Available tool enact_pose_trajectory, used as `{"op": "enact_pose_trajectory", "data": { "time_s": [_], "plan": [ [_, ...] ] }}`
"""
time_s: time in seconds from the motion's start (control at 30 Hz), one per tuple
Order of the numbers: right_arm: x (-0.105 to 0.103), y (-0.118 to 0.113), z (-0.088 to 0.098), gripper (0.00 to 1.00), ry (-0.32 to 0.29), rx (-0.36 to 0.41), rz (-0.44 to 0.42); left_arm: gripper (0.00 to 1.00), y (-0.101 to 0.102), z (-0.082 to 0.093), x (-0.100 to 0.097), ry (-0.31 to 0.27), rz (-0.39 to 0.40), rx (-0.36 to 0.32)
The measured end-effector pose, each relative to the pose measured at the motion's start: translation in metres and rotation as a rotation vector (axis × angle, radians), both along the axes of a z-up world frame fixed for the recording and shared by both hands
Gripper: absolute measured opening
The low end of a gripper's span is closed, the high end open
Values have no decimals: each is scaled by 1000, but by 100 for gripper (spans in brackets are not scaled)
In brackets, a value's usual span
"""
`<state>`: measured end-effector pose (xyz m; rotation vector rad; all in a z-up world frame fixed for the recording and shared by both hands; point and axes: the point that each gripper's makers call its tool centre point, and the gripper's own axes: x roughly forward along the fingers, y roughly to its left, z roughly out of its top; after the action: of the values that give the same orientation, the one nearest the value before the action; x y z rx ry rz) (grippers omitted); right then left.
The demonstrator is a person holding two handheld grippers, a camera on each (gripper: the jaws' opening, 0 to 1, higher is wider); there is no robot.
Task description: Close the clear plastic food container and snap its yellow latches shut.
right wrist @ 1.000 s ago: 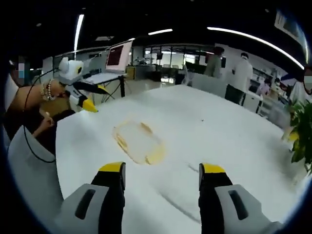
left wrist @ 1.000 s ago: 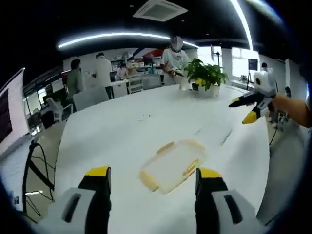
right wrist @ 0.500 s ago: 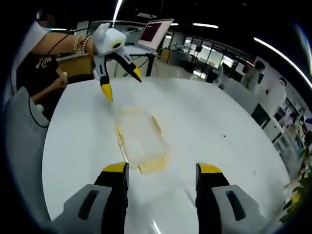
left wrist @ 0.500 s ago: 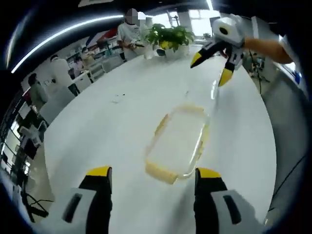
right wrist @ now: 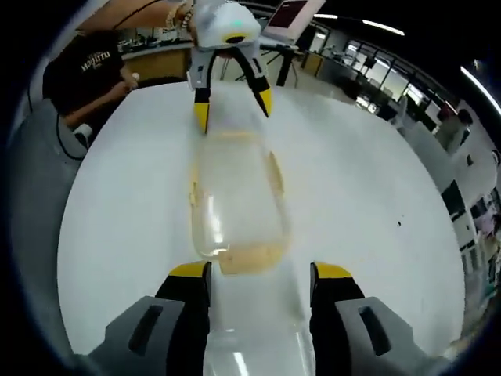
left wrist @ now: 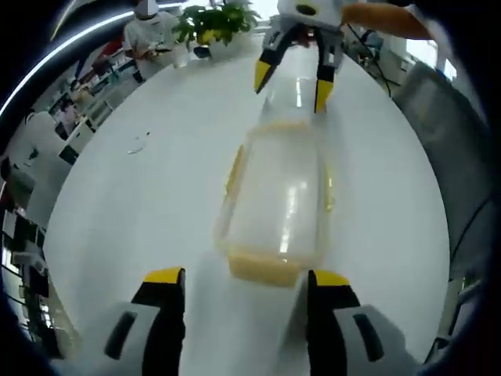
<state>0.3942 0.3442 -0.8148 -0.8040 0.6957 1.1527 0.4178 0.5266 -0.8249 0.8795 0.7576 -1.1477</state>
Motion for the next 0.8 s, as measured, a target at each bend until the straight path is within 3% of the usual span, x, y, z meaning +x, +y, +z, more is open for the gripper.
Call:
{"op": "enact_pose_trajectory", "data": {
  "time_s": [0.4,0.67,0.8],
  "plan": [
    [-4,11,-28,47,126,-92,101,51,-7,-11,-9,83,-72,4],
    [-6,14,-30,44,155,-102,122,46,-12,-18,-15,122,-89,8],
    [-6,12,-31,39,162,-122,134,42,-14,-20,-17,138,-113,18]
  ]
}}
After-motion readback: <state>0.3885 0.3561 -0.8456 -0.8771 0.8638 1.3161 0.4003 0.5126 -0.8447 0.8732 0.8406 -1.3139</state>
